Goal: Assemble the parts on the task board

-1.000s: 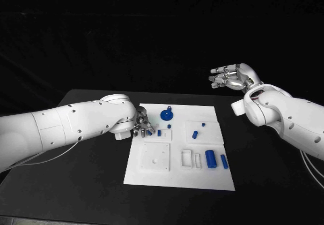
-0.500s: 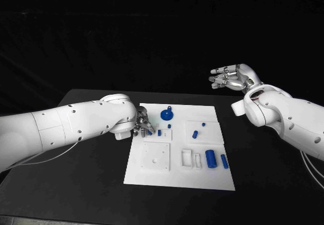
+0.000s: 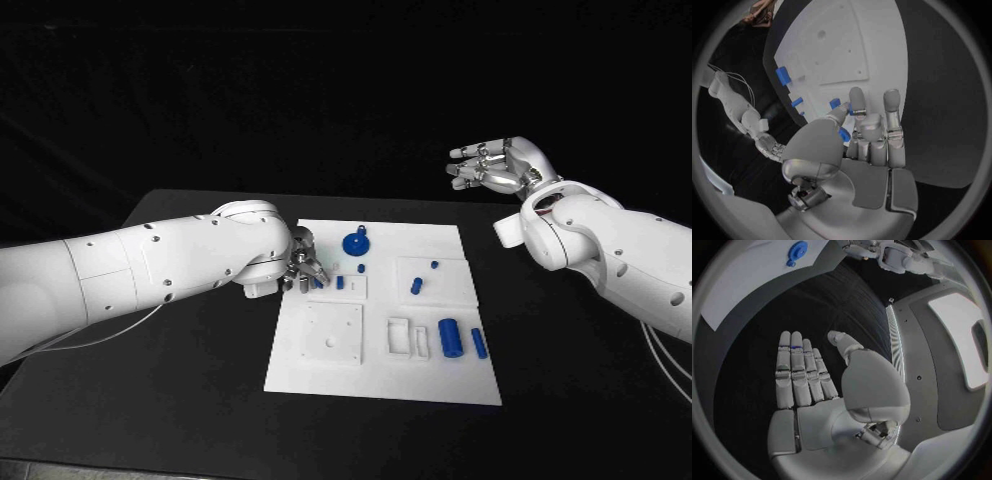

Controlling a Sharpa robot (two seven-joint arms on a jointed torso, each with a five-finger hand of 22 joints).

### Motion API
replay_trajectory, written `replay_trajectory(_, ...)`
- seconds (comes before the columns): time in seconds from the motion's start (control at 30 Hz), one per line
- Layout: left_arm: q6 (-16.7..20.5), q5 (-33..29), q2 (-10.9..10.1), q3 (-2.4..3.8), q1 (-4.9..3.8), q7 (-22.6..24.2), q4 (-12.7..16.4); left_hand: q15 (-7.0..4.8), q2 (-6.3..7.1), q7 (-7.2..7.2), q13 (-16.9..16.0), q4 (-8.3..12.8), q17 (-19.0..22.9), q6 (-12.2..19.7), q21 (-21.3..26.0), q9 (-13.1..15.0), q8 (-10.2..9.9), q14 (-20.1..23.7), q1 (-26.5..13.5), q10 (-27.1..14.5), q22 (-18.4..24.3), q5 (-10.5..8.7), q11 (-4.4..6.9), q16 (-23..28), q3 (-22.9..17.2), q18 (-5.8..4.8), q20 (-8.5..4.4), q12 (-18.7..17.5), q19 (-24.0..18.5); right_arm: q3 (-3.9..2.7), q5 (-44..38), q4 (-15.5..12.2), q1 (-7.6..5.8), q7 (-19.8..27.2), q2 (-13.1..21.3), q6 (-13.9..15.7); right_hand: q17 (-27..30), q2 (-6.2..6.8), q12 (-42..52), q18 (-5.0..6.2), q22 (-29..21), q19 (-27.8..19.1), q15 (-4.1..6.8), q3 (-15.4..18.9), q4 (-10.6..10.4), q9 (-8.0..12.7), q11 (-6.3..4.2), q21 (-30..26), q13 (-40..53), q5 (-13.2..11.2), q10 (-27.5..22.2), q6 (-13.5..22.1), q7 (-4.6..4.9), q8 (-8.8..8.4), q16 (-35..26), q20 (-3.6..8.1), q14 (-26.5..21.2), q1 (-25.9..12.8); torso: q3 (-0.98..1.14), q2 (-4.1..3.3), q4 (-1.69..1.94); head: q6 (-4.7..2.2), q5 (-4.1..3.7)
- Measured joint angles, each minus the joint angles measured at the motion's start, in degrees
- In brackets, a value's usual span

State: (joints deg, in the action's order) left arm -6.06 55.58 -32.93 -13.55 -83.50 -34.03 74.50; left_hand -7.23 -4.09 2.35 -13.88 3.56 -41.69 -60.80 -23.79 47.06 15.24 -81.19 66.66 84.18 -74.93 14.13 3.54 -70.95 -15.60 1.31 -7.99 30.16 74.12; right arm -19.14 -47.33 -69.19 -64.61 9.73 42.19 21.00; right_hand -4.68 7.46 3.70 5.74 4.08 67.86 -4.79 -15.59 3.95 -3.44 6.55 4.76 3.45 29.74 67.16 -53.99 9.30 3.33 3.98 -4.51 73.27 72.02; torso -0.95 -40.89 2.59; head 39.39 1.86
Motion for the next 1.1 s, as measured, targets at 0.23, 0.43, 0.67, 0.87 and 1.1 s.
replay_trajectory(0.23,0.0,0.4,0.0,0.03,0.01,-0.1,0.2,0.00,0.00,0.00,0.0,0.0,0.0,0.0,0.0,-0.2,0.0,0.0,0.0,-0.1,0.0,-0.01,0.14,0.0,0.0,0.00,0.20,0.0,0.2,0.00,0.0,0.0,0.10,0.0,0.0,0.0,0.0,0.00,0.0,0.00,0.0,0.0,0.00,0.0,0.0,0.0,0.00,0.0,0.0,0.0,0.0,0.0,0.00,0.00,0.0,0.00,0.0,0.0,0.00,-0.02,0.00,0.04,0.02)
replay_trajectory(0.43,0.0,0.6,0.1,0.04,0.05,-0.2,0.1,0.00,0.00,0.09,0.0,0.2,0.0,-0.1,0.0,-0.6,0.0,0.0,0.0,-0.1,0.0,-0.22,0.13,0.0,0.2,0.00,0.20,0.0,0.2,0.00,0.0,0.0,0.15,0.0,0.0,0.0,0.0,0.00,0.0,0.00,0.0,0.0,0.00,0.0,0.0,0.0,0.00,0.0,0.0,0.0,0.0,0.0,0.00,0.00,0.0,0.00,0.0,0.0,0.03,-0.03,-0.02,0.03,-0.01)
replay_trajectory(0.67,-0.1,0.7,0.3,0.11,0.10,-0.4,-0.1,0.02,0.00,-0.09,0.0,0.4,0.0,-0.5,-0.5,-1.4,-0.5,0.0,0.0,-0.1,0.0,-0.66,0.13,0.0,0.4,0.00,0.20,0.0,0.2,0.00,0.0,0.1,0.18,0.0,0.0,-0.1,0.0,0.00,0.0,0.00,0.0,0.0,0.00,0.0,0.0,0.0,0.00,0.0,0.0,0.0,0.0,0.0,0.00,0.00,0.0,0.00,0.0,0.0,0.02,-0.02,-0.02,0.09,-0.02)
replay_trajectory(0.87,-0.3,0.9,0.6,0.16,0.15,-0.8,-0.3,0.02,0.00,-0.12,0.0,0.6,0.0,-0.5,-0.7,-1.8,0.1,0.0,0.0,-0.1,0.0,-0.89,0.13,0.0,0.6,0.00,0.20,0.0,0.2,0.00,0.0,0.1,0.22,0.0,0.0,-0.1,0.0,0.00,0.0,0.00,0.0,0.0,0.00,0.0,0.0,0.0,0.00,0.0,0.0,0.0,0.0,0.0,0.00,0.00,0.0,0.00,0.0,0.0,0.05,-0.02,-0.04,0.15,-0.10)
replay_trajectory(1.1,-0.7,1.1,0.9,0.27,0.21,-1.1,-0.7,0.09,0.00,-0.04,0.0,0.6,0.0,-0.6,-0.7,-1.8,0.5,-0.1,0.0,-0.1,0.0,-1.23,0.11,0.0,0.6,0.00,0.20,0.2,0.2,0.00,0.0,0.1,0.29,0.0,0.0,-0.1,0.0,-0.17,0.0,0.00,0.0,0.0,0.00,0.0,0.0,0.0,0.00,0.0,0.0,0.0,0.0,0.0,0.00,0.00,0.0,0.00,0.0,-0.2,0.05,-0.04,-0.04,0.27,-0.10)
